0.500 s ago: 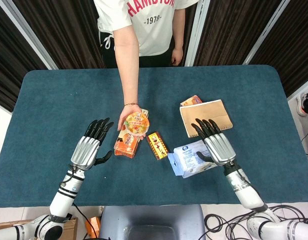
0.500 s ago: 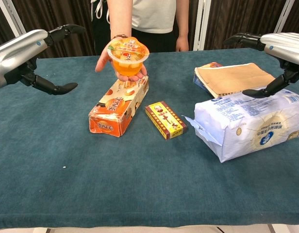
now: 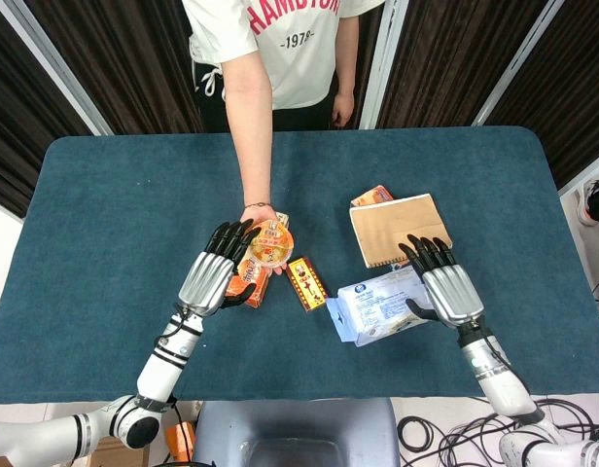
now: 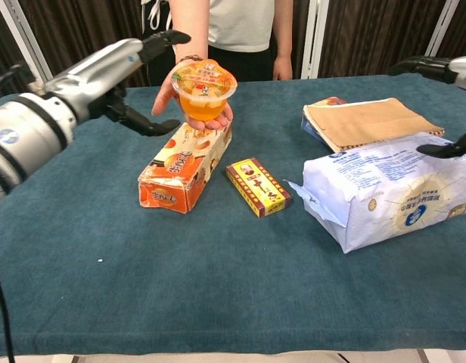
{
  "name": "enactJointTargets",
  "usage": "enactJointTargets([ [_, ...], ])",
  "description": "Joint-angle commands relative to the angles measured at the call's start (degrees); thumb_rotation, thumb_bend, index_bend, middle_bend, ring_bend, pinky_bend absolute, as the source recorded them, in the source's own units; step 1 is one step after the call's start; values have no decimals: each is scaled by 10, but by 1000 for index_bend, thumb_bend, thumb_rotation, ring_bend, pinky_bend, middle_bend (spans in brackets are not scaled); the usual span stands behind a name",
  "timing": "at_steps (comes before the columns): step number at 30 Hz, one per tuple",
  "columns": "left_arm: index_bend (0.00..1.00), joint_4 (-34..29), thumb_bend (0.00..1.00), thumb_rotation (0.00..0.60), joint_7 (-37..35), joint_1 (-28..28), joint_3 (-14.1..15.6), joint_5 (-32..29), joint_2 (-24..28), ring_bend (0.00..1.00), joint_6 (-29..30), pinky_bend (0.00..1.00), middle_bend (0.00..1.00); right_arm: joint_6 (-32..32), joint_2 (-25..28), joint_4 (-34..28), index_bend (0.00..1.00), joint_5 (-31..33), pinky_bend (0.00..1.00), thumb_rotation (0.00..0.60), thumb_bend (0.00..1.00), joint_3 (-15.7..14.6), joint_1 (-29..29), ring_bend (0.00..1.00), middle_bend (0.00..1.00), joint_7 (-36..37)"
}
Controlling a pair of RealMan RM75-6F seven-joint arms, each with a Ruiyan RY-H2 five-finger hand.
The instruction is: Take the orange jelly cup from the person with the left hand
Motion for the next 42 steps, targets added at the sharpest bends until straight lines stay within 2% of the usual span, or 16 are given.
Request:
enactJointTargets([
  [1, 0, 19, 273, 600, 20, -20, -12, -15, -21, 0, -11, 19, 0, -2, 15, -4, 0, 5, 0, 600, 203, -5, -6, 0, 0, 13],
  [3, 0, 57, 270, 600, 52, -48, -21, -33, -57, 0, -24, 19, 0, -10, 47, -8, 0, 15, 0, 600, 203, -13, -18, 0, 0, 42],
  [9, 0, 129, 268, 600, 72, -70, -34, -43, -102, 0, 2, 46, 0, -21, 83, -7, 0, 7, 0, 600, 203, -22, -26, 0, 0, 103],
  [15, 7, 180, 263, 600, 57, -83, -47, -50, -132, 3, 21, 117, 0, -16, 95, 0, 0, 5, 0, 600, 203, -27, -32, 0, 0, 106],
  [17, 51, 192, 271, 600, 52, -85, -47, -52, -137, 36, 22, 182, 17, -13, 99, 1, 0, 6, 0, 600, 203, -27, -34, 0, 0, 111],
  [20, 188, 200, 290, 600, 51, -87, -43, -55, -139, 167, 21, 410, 120, -12, 102, 5, 0, 9, 0, 600, 203, -26, -36, 0, 0, 121],
  [23, 318, 199, 312, 600, 54, -88, -39, -58, -138, 311, 17, 581, 253, -14, 104, 9, 0, 11, 0, 600, 203, -26, -36, 0, 0, 127],
  [25, 387, 198, 324, 600, 59, -89, -37, -60, -137, 398, 18, 655, 328, -16, 104, 9, 0, 12, 0, 600, 203, -26, -36, 0, 0, 128],
  [29, 502, 199, 371, 600, 47, -90, -34, -49, -135, 520, 27, 729, 476, -19, 105, 10, 0, 13, 0, 600, 203, -26, -35, 0, 0, 131],
  [31, 540, 195, 399, 600, 33, -89, -33, -39, -131, 558, 36, 755, 519, -20, 104, 11, 0, 14, 0, 600, 203, -26, -34, 0, 0, 131],
  [37, 566, 151, 424, 600, -10, -71, -24, 17, -92, 590, 93, 791, 550, -17, 107, 6, 0, 12, 0, 600, 203, -27, -35, 0, 0, 130],
  [42, 564, 38, 422, 600, -11, -25, -11, 56, -11, 587, 150, 785, 545, -3, 112, -1, 0, 5, 0, 600, 203, -31, -44, 0, 0, 130],
])
